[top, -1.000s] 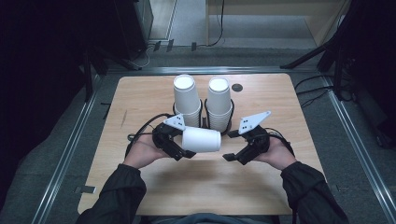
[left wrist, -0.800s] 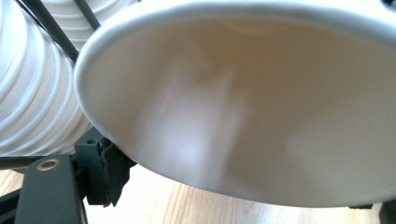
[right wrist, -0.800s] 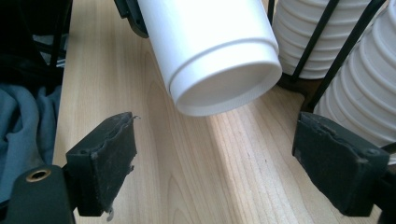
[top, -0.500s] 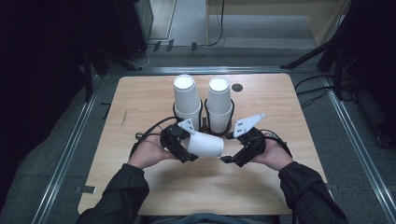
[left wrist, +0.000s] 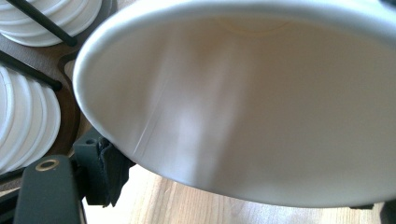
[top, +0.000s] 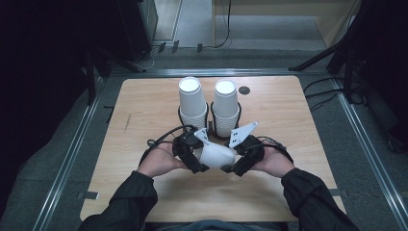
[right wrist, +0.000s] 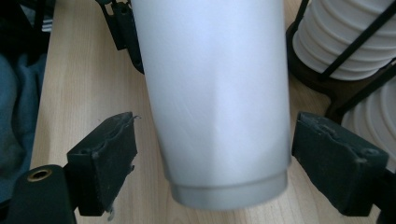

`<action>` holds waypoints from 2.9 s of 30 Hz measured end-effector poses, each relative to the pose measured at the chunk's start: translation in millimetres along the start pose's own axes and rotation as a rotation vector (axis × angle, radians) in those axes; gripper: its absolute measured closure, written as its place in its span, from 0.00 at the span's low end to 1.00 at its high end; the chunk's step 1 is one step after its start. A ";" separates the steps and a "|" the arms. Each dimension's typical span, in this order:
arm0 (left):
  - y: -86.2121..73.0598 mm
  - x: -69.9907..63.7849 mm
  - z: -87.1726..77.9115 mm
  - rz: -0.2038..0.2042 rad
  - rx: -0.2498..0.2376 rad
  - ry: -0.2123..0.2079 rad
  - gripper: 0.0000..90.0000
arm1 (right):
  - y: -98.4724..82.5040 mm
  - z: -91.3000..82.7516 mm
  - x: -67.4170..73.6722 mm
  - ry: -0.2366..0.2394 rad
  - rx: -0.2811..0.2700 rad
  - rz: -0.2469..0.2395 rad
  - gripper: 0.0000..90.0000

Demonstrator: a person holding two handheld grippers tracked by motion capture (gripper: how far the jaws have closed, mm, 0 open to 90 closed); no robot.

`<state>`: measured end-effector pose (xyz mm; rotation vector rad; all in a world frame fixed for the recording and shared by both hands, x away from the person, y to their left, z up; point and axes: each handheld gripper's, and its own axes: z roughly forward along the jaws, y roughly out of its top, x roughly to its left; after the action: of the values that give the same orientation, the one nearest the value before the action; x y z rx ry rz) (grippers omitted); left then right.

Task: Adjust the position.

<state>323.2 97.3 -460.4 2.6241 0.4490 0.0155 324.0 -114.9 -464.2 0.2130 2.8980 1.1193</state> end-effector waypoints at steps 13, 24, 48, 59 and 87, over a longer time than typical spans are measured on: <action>2.3 -3.6 4.3 -0.002 0.013 -0.025 0.14 | 7.9 21.0 7.8 -0.028 0.069 -0.049 0.25; -7.1 7.1 -4.2 -0.027 -0.146 -0.033 0.00 | 5.6 8.7 1.4 -0.019 0.016 -0.010 0.24; -21.1 11.7 -25.1 -0.114 -0.307 0.063 0.00 | -7.5 -23.3 -11.8 -0.055 -0.083 0.043 0.24; -18.7 5.8 -32.1 -0.112 -0.402 -0.009 0.00 | -10.1 -40.2 -12.7 -0.045 -0.174 0.059 0.24; -4.8 -6.9 -27.9 -0.130 -0.530 -0.162 0.15 | 6.9 -17.6 0.5 0.082 -0.221 0.035 0.25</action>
<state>312.7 111.7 -437.4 2.0559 0.4809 -0.1060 323.0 -121.5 -446.5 0.2167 2.8182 1.4743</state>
